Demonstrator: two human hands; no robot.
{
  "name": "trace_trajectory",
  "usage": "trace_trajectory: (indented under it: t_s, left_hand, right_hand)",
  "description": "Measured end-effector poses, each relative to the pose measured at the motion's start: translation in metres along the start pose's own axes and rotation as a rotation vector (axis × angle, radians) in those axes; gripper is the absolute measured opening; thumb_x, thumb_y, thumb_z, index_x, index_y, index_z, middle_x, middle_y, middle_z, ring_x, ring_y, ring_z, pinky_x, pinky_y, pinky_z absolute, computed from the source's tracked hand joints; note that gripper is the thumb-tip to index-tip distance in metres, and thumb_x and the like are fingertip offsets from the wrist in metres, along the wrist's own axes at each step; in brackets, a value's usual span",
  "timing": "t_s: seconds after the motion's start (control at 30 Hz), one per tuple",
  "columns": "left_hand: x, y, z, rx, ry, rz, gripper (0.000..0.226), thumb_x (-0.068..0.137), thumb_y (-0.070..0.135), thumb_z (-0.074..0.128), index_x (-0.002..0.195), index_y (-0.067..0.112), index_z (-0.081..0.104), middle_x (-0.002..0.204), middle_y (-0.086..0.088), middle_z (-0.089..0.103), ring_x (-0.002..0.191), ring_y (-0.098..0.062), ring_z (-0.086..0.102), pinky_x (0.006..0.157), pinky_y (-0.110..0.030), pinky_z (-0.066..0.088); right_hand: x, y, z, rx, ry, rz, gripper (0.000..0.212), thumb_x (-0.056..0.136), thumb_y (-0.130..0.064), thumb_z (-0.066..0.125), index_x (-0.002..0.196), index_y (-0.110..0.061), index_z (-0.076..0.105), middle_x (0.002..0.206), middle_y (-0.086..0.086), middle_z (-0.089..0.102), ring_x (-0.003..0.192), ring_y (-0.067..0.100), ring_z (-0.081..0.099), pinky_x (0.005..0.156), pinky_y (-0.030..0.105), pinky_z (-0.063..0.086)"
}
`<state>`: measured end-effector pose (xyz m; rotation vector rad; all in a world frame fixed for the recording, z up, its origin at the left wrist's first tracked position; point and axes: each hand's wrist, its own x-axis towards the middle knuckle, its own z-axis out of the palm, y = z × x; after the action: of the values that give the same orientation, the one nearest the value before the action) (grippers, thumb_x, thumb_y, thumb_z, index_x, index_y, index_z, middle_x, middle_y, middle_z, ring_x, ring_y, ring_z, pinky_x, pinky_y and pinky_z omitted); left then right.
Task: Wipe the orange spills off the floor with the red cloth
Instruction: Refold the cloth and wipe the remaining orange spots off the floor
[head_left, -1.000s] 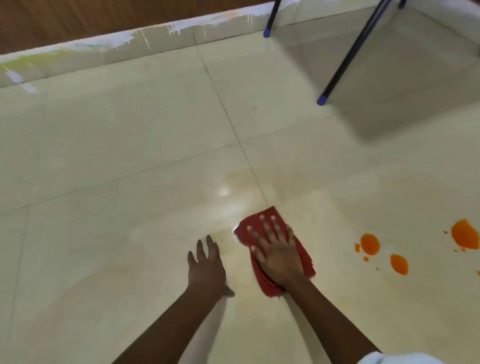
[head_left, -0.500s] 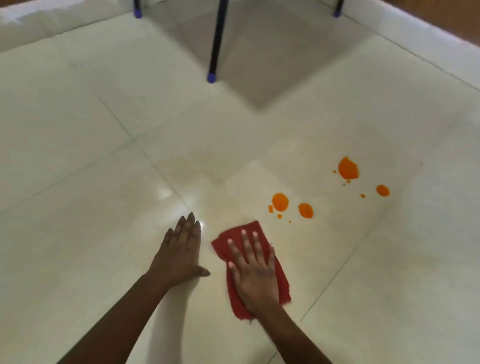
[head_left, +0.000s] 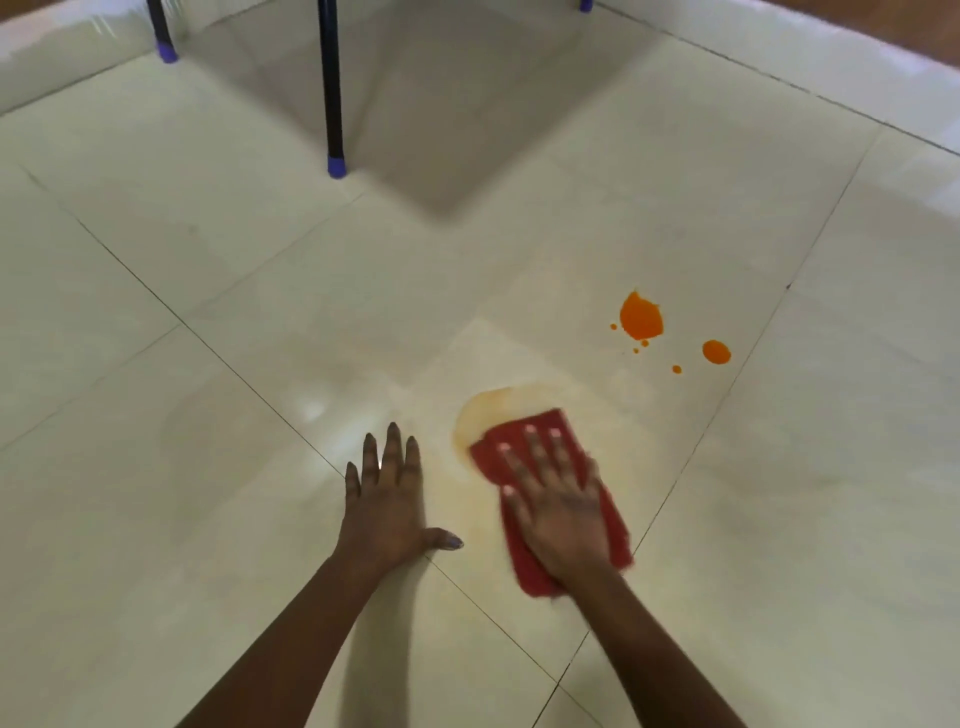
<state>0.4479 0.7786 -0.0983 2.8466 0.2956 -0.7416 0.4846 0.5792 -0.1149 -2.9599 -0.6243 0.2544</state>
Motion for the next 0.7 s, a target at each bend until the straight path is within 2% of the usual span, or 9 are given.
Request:
trace_trajectory:
  t_s: [0.07, 0.17, 0.27, 0.33, 0.4, 0.47, 0.5, 0.6, 0.7]
  left_hand:
    - [0.0, 0.003, -0.001, 0.001, -0.012, -0.007, 0.135, 0.056, 0.078, 0.062, 0.148, 0.012, -0.012, 0.153, -0.011, -0.028, 0.141, -0.036, -0.023, 0.114, -0.052, -0.002]
    - [0.0, 0.003, -0.002, -0.015, -0.009, -0.003, 0.134, 0.056, 0.077, 0.063, 0.148, 0.012, -0.011, 0.154, -0.011, -0.027, 0.14, -0.036, -0.023, 0.114, -0.052, -0.003]
    - [-0.002, -0.003, 0.002, -0.053, 0.022, 0.027, 0.138, 0.051, 0.086, 0.052, 0.148, 0.013, -0.013, 0.153, -0.007, -0.029, 0.141, -0.031, -0.025, 0.114, -0.051, -0.005]
    - [-0.002, -0.006, 0.004, -0.091, 0.033, 0.028, 0.141, 0.049, 0.086, 0.052, 0.147, 0.01, -0.016, 0.15, -0.002, -0.034, 0.141, -0.028, -0.025, 0.114, -0.049, -0.007]
    - [-0.002, -0.008, 0.005, -0.104, 0.035, 0.02, 0.141, 0.052, 0.082, 0.058, 0.146, 0.008, -0.018, 0.143, 0.002, -0.039, 0.141, -0.027, -0.026, 0.114, -0.047, -0.008]
    - [-0.003, -0.005, 0.005, -0.092, 0.038, 0.012, 0.141, 0.054, 0.08, 0.06, 0.146, 0.007, -0.018, 0.145, 0.001, -0.038, 0.141, -0.028, -0.025, 0.114, -0.047, -0.008]
    - [-0.003, -0.004, 0.004, -0.086, 0.033, 0.012, 0.14, 0.055, 0.079, 0.061, 0.146, 0.007, -0.017, 0.149, 0.0, -0.035, 0.141, -0.028, -0.025, 0.114, -0.048, -0.008]
    - [-0.002, -0.003, 0.003, -0.112, 0.022, 0.013, 0.139, 0.055, 0.078, 0.062, 0.146, 0.007, -0.016, 0.153, -0.002, -0.031, 0.141, -0.028, -0.026, 0.114, -0.048, -0.01]
    - [-0.004, -0.002, -0.001, -0.119, 0.024, 0.034, 0.139, 0.055, 0.078, 0.063, 0.146, 0.008, -0.016, 0.153, -0.002, -0.03, 0.141, -0.027, -0.026, 0.114, -0.047, -0.009]
  right_hand:
    - [0.013, 0.027, -0.003, 0.003, 0.045, 0.138, 0.052, 0.093, -0.046, 0.021, 0.144, -0.033, 0.027, 0.153, 0.005, 0.027, 0.141, 0.03, 0.022, 0.108, 0.058, 0.02]
    - [0.079, 0.024, -0.016, 0.088, -0.043, 0.27, 0.053, 0.097, -0.047, 0.019, 0.147, -0.037, 0.007, 0.158, 0.003, 0.002, 0.145, 0.026, -0.004, 0.112, 0.056, 0.001]
    - [0.1, -0.023, -0.016, 0.077, -0.095, 0.081, 0.053, 0.097, -0.047, 0.02, 0.147, -0.036, 0.005, 0.158, 0.003, -0.003, 0.144, 0.027, -0.009, 0.112, 0.055, -0.006]
    - [0.063, -0.037, -0.006, 0.033, -0.103, -0.096, 0.052, 0.097, -0.047, 0.019, 0.147, -0.036, 0.011, 0.158, 0.003, 0.003, 0.145, 0.028, -0.003, 0.111, 0.055, -0.002]
    - [0.017, -0.02, 0.004, -0.003, -0.038, -0.167, 0.051, 0.096, -0.047, 0.021, 0.145, -0.036, 0.023, 0.155, 0.003, 0.017, 0.143, 0.029, 0.013, 0.11, 0.057, 0.011]
    - [0.007, 0.018, 0.001, -0.048, 0.006, -0.087, 0.049, 0.094, -0.045, 0.024, 0.142, -0.034, 0.031, 0.151, 0.005, 0.03, 0.139, 0.032, 0.026, 0.106, 0.06, 0.024]
    - [0.02, 0.033, -0.002, -0.055, 0.024, -0.023, 0.05, 0.094, -0.044, 0.024, 0.142, -0.033, 0.03, 0.151, 0.006, 0.03, 0.139, 0.032, 0.026, 0.106, 0.06, 0.025]
    - [0.099, 0.03, -0.017, 0.044, -0.026, 0.178, 0.051, 0.097, -0.047, 0.021, 0.147, -0.037, 0.012, 0.158, 0.003, 0.006, 0.145, 0.027, 0.002, 0.111, 0.057, 0.005]
    - [0.126, -0.027, -0.016, 0.072, -0.104, 0.056, 0.053, 0.097, -0.046, 0.021, 0.147, -0.036, 0.007, 0.158, 0.002, -0.003, 0.144, 0.025, -0.009, 0.112, 0.055, -0.003]
